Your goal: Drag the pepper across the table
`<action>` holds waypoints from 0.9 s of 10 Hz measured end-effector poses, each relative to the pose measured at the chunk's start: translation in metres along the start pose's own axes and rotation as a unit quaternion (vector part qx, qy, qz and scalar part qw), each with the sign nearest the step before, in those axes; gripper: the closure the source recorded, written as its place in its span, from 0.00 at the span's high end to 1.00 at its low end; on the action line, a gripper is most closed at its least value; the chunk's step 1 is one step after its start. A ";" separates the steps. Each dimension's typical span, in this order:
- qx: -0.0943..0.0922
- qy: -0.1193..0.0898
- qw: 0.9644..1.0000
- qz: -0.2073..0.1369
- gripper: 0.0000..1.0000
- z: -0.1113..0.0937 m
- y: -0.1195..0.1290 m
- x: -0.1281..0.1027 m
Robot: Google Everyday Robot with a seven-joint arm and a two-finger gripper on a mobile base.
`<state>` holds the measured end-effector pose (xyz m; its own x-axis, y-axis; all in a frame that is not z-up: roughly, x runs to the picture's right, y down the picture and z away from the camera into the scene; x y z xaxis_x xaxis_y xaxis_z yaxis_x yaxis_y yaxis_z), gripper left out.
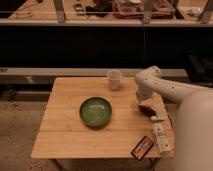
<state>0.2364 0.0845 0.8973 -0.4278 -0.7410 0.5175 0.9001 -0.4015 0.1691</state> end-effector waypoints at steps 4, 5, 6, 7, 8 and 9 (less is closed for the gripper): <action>-0.025 -0.042 0.999 0.014 0.78 0.014 0.027 -0.027; -0.021 -0.045 0.999 0.019 0.78 0.014 0.028 -0.029; -0.014 -0.047 0.999 0.024 0.78 0.015 0.027 -0.033; -0.006 -0.051 0.998 0.026 0.72 0.017 0.025 -0.038; 0.002 -0.055 0.998 0.028 0.62 0.020 0.023 -0.042; 0.008 -0.057 0.998 0.029 0.54 0.023 0.020 -0.045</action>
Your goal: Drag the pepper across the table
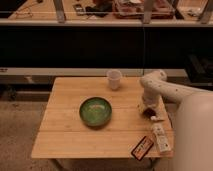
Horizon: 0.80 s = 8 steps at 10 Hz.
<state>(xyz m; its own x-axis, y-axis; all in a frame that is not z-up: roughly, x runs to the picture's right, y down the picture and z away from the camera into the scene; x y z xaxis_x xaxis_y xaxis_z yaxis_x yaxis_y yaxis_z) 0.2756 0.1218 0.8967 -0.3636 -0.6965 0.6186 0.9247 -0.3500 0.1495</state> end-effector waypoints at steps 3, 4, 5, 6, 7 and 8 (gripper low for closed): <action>0.014 -0.001 1.000 0.002 0.27 0.005 -0.004 -0.002; 0.014 0.002 1.000 0.005 0.26 0.004 -0.001 -0.002; 0.011 0.005 1.000 0.004 0.26 0.001 0.000 -0.001; 0.010 0.012 1.000 0.003 0.26 -0.002 -0.002 0.003; 0.008 0.020 1.000 0.001 0.26 -0.007 -0.006 0.008; -0.004 0.027 1.000 -0.006 0.26 -0.013 -0.006 0.012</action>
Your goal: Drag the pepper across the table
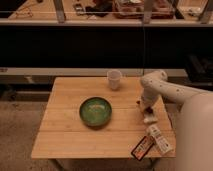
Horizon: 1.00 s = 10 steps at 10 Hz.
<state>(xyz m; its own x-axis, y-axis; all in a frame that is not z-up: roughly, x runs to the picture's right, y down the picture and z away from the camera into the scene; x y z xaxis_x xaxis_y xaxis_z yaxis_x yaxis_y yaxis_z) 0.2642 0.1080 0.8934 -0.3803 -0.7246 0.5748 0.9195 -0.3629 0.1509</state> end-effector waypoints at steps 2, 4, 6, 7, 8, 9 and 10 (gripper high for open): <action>-0.026 0.004 1.000 -0.017 0.26 -0.006 -0.005 0.008; -0.055 0.001 0.998 -0.024 0.26 -0.007 -0.013 0.017; -0.073 -0.013 0.997 -0.014 0.26 -0.004 -0.014 0.019; -0.073 -0.019 0.997 0.000 0.26 -0.001 -0.017 0.020; -0.062 -0.020 0.998 0.010 0.26 0.001 -0.023 0.022; -0.044 -0.016 0.999 0.017 0.26 0.001 -0.034 0.026; -0.015 -0.009 1.000 0.015 0.26 0.000 -0.053 0.033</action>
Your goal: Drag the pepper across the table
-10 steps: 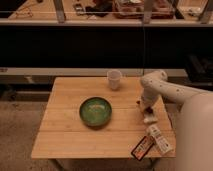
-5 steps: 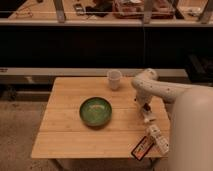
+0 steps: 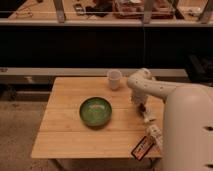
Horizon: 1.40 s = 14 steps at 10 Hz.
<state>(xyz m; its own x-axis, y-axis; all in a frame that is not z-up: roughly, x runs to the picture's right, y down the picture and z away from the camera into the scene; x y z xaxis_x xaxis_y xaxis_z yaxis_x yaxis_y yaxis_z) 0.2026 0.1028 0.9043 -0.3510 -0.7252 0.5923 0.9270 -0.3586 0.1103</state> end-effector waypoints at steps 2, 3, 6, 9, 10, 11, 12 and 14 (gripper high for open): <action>0.035 0.009 0.999 -0.012 0.26 -0.007 -0.023 0.003; 0.045 0.009 0.999 -0.020 0.26 -0.008 -0.031 0.000; 0.084 -0.010 0.996 -0.036 0.26 0.010 -0.064 -0.024; 0.131 -0.001 0.990 -0.043 0.26 0.026 -0.097 -0.037; 0.138 0.003 0.989 -0.048 0.26 0.026 -0.102 -0.040; 0.142 0.005 0.988 -0.055 0.26 0.025 -0.107 -0.044; 0.142 0.008 0.988 -0.064 0.26 0.020 -0.110 -0.048; 0.132 0.006 0.987 -0.091 0.26 0.013 -0.119 -0.058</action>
<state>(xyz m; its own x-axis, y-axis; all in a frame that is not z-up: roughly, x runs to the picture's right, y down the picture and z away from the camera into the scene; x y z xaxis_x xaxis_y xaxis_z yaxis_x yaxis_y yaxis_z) 0.1146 0.1954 0.8672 -0.5150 -0.6706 0.5340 0.8501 -0.3192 0.4190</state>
